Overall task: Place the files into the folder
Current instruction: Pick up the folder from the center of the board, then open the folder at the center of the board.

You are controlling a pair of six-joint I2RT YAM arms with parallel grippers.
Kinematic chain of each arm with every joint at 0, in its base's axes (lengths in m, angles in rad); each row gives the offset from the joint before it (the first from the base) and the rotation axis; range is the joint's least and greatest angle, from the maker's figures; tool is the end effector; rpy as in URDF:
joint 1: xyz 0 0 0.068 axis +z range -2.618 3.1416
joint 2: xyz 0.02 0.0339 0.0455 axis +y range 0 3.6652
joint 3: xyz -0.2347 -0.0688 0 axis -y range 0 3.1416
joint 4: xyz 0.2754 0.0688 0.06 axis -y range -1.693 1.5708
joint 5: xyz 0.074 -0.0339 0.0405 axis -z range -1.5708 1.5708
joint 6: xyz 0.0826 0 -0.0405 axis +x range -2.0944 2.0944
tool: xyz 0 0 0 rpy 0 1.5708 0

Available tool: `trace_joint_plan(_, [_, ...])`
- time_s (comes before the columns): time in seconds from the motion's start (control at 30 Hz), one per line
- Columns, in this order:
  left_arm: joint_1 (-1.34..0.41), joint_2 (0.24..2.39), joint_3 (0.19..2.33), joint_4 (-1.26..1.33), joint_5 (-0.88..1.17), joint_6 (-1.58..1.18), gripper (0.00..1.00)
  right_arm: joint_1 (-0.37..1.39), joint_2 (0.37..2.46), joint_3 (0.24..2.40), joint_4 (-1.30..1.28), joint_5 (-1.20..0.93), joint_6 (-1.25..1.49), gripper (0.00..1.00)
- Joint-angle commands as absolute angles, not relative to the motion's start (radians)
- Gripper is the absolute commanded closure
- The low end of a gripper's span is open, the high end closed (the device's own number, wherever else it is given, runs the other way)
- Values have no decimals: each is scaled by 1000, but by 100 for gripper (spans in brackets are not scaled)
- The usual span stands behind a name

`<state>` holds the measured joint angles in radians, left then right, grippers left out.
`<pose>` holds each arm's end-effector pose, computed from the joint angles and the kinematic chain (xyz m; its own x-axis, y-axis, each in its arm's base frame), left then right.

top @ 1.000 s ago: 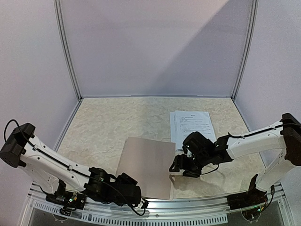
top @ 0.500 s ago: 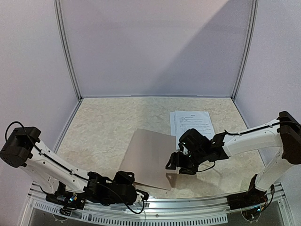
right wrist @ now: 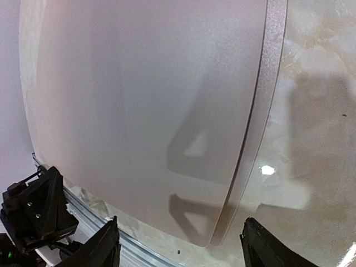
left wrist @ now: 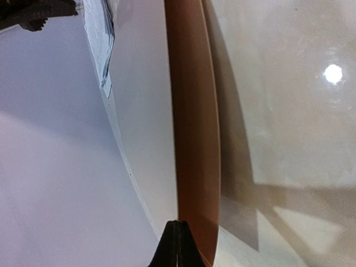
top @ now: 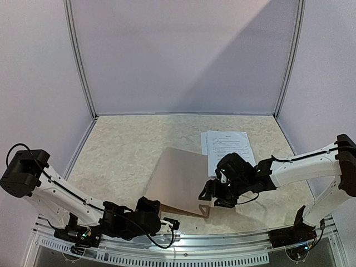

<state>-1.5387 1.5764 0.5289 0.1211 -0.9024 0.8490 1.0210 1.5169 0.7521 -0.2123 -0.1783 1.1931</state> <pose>0.0740 -0.2839 0.0396 0.4366 0.8966 0.0741 0.4185 -0.2753 0.8655 0.1623 0.2928 0.0717 -0.9879 0.1387 -0.0697 0.0740 0.8154 0.5742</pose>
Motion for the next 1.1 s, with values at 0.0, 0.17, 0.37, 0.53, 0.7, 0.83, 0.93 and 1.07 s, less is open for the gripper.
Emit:
trace_joint_plan(0.0, [-1516, 1534, 535, 128, -914, 838, 100, 1020, 1461, 707, -124, -197, 1245, 25])
trace_joint_plan(0.17, [-1508, 1505, 538, 104, -918, 819, 100, 1019, 1490, 681, -29, -237, 1295, 25])
trace_joint_plan(0.37, [-1503, 1498, 537, 83, -914, 800, 100, 1019, 1524, 684, -33, -232, 1293, 25])
trace_joint_plan(0.53, [-1504, 1498, 541, 83, -916, 800, 100, 1018, 1565, 682, -10, -255, 1290, 24])
trace_joint_plan(0.7, [-1503, 1494, 539, 83, -913, 796, 100, 1013, 1590, 664, 113, -274, 1313, 23])
trace_joint_plan(0.83, [-1502, 1490, 540, 77, -911, 796, 100, 1001, 1631, 651, 222, -310, 1333, 28])
trace_joint_plan(0.93, [-1502, 1478, 542, 33, -884, 773, 100, 996, 1637, 646, 271, -317, 1349, 51])
trace_joint_plan(1.07, [-1492, 1451, 561, -105, -798, 701, 100, 988, 1650, 682, 277, -339, 1335, 78])
